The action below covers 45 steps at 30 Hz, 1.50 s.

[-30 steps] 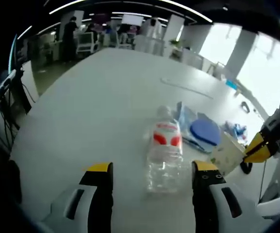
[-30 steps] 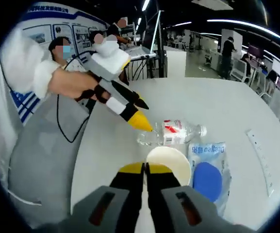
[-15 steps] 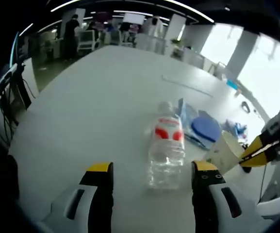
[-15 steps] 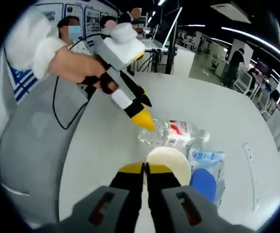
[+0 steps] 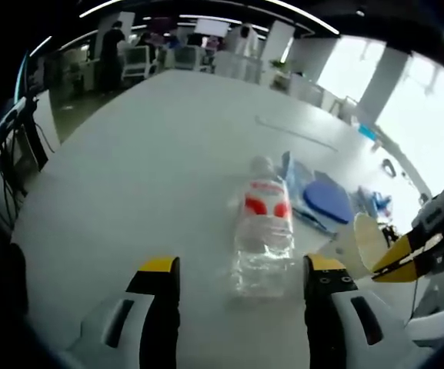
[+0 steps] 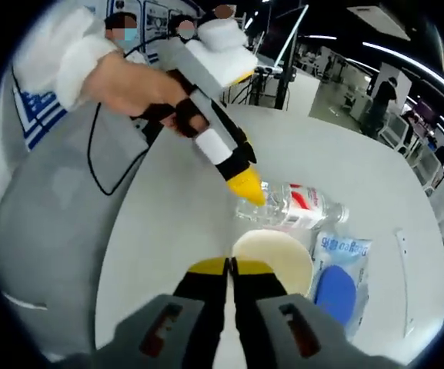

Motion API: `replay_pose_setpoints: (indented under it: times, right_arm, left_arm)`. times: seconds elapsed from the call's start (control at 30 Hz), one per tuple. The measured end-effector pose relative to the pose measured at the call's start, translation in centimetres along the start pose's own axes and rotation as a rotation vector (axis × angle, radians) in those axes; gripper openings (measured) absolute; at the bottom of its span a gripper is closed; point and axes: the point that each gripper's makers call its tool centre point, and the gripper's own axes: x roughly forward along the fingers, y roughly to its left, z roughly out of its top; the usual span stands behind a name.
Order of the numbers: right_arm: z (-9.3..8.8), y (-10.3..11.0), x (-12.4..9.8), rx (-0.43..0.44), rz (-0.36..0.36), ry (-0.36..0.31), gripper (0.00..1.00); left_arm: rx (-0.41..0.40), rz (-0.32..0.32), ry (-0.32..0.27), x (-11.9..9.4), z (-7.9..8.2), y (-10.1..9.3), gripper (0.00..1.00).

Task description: Arrange the tabletop items into an orderly group along one side of the table until the central work area is clear of visible clutter.

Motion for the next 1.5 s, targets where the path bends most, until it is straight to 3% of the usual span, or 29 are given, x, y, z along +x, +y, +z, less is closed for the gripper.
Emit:
replay_pose_setpoints:
  times: [0.27,0.5,0.83,0.97,1.5]
  right_arm:
    - [-0.1,-0.1,0.1,0.039,0.000,-0.003,0.01]
    - [0.1,-0.8,-0.2,0.084,-0.037,-0.033,0.28]
    - [0.3,-1.7,-1.3,0.137,-0.104,-0.079,0.51]
    - [0.1,-1.9,-1.7,0.182,-0.108,-0.092,0.52]
    - [-0.2,-1.9,-2.1,0.219,-0.129,-0.105,0.51]
  left_arm:
    - [0.001,-0.006,0.001,0.1,0.0,-0.2,0.62]
    - [-0.001,-0.009,-0.001,0.0,-0.1,-0.5,0.62]
    - [-0.001,-0.012,-0.001,-0.1,-0.2,-1.0,0.63]
    - [0.003,-0.011,0.002,-0.2,-0.2,-1.1,0.63]
    - [0.009,-0.006,0.004,-0.7,-0.1,-1.3,0.63]
